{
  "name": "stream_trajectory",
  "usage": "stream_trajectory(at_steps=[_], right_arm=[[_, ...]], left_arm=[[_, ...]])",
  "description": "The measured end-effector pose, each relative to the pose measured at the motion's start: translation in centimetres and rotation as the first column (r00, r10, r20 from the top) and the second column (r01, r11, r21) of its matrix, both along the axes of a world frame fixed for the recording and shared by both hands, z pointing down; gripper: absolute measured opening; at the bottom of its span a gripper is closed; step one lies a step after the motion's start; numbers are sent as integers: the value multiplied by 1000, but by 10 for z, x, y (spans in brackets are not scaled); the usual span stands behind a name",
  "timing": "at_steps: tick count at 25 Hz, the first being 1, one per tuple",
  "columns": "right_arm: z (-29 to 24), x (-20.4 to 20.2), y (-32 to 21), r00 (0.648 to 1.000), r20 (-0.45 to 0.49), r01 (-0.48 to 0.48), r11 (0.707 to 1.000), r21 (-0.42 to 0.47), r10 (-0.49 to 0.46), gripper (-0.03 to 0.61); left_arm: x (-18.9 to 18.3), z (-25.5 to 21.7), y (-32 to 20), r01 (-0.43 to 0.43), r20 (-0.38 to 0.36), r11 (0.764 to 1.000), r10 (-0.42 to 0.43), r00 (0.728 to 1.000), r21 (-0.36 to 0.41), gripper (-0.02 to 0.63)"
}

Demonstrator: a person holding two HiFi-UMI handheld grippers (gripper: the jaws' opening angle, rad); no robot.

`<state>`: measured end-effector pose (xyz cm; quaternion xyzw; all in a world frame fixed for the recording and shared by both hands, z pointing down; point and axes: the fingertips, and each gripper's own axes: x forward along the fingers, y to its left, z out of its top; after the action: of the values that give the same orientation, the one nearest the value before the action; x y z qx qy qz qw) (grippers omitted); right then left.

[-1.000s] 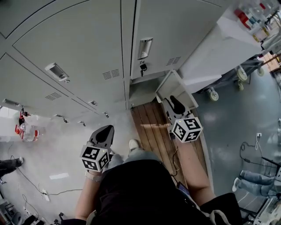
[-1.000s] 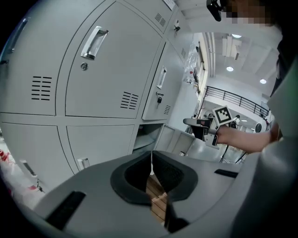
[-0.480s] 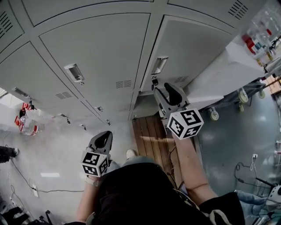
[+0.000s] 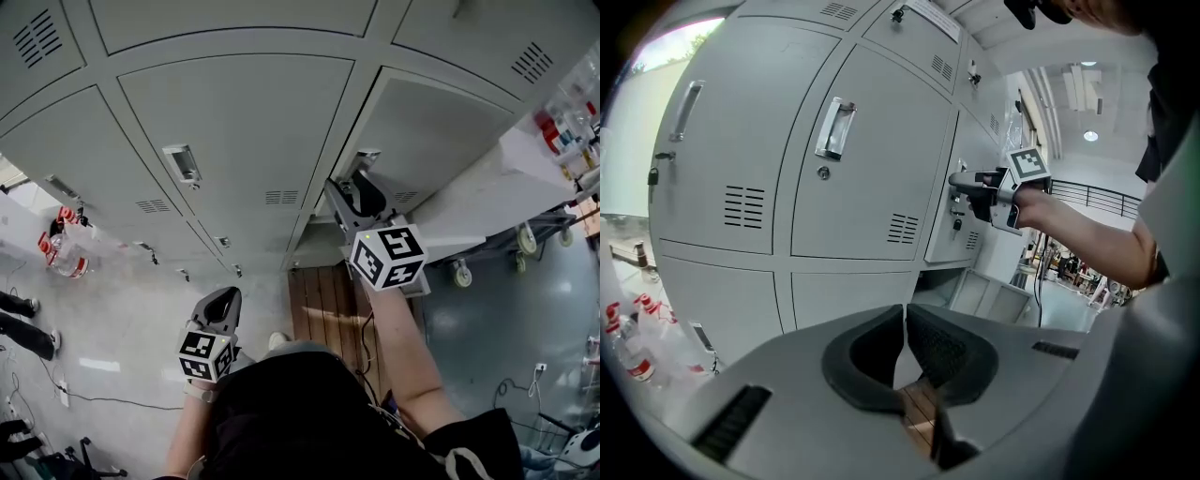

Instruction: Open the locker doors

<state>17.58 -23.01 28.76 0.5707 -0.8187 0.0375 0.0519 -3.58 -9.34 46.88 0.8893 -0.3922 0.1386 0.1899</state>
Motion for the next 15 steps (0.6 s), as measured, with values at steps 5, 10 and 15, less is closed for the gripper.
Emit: stream_trajectory(at_steps=[5,10,15], right_arm=[[-1,-1,-11,1000,-2,1,1000,2,-1,213],[0,-1,-18,1000,-10,-13,1000,3,14,213],[0,2,-18,998,-15,-56,998,1,56,202]], left_arm=[[-3,1,-4,24,-2,1000,-24,1000,-3,20],[-3,4,-6,28,-6,1000,-28,1000,-11,20],[-1,7,-7,9,-9,1000,-10,1000,-17,20]])
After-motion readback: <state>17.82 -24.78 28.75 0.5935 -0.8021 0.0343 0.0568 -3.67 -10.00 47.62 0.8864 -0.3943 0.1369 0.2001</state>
